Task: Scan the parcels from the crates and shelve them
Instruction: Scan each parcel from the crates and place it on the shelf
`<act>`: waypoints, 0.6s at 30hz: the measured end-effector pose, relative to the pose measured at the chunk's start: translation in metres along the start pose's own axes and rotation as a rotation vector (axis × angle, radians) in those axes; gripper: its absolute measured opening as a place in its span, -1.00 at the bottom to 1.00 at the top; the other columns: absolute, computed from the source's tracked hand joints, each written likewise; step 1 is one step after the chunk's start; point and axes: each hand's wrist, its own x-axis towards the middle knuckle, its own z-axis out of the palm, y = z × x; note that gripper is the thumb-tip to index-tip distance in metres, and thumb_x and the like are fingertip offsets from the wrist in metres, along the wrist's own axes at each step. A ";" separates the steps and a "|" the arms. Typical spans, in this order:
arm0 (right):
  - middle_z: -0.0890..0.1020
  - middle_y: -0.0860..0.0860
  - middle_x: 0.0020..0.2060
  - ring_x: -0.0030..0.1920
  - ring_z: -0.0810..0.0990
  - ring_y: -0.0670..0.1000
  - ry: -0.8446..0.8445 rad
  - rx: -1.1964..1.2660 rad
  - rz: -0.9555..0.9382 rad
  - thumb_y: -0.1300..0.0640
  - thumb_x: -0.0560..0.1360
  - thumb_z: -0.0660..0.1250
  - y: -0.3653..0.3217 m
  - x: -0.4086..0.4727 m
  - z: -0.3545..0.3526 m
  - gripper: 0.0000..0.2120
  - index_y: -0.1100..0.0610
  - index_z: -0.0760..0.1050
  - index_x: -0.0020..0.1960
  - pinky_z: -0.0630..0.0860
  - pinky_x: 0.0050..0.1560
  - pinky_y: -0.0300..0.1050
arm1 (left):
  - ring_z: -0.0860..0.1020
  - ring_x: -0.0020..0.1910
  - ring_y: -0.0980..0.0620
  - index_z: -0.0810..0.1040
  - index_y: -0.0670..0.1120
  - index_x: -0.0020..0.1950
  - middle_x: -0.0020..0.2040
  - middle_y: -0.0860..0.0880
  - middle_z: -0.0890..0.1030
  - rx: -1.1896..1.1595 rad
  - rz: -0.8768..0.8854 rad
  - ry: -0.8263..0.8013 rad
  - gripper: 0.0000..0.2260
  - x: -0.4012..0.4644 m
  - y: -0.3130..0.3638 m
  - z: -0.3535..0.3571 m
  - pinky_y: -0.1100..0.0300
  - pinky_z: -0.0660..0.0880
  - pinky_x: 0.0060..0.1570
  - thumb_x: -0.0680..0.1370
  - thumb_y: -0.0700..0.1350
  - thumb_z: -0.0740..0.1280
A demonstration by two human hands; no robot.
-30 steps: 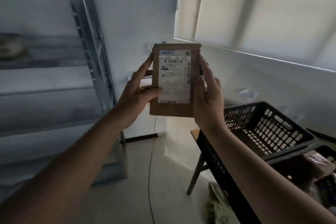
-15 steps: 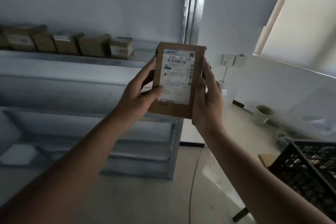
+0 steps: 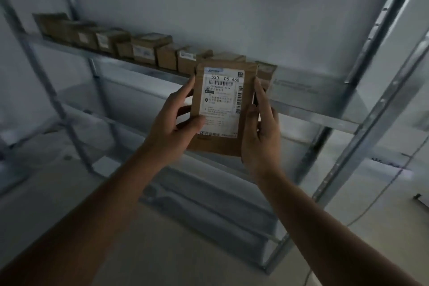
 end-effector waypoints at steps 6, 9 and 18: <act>0.41 -0.05 0.30 0.20 0.36 -0.55 -0.130 0.046 -0.040 0.06 0.78 0.12 0.022 0.066 0.106 -0.52 -0.20 0.25 0.67 0.28 0.12 -0.66 | 0.56 0.37 0.13 0.20 0.09 0.69 0.52 0.08 0.43 0.053 -0.032 0.148 -0.28 0.049 -0.058 -0.062 0.21 0.61 0.21 0.63 -0.27 0.42; 0.41 -0.14 0.28 0.20 0.35 -0.56 -0.193 0.083 -0.052 0.05 0.79 0.11 0.026 0.085 0.153 -0.52 -0.23 0.24 0.67 0.25 0.13 -0.67 | 0.54 0.43 0.01 0.20 0.04 0.68 0.56 0.03 0.38 0.145 0.040 0.183 -0.30 0.064 -0.083 -0.098 0.07 0.61 0.28 0.62 -0.28 0.42; 0.46 -0.07 0.30 0.21 0.35 -0.55 -0.338 0.112 -0.112 0.11 0.79 0.11 0.024 0.114 0.333 -0.52 -0.12 0.23 0.69 0.25 0.13 -0.65 | 0.41 0.54 0.07 0.26 -0.16 0.66 0.68 -0.07 0.17 0.340 0.092 0.306 -0.37 0.087 -0.172 -0.230 0.07 0.64 0.23 0.62 -0.33 0.40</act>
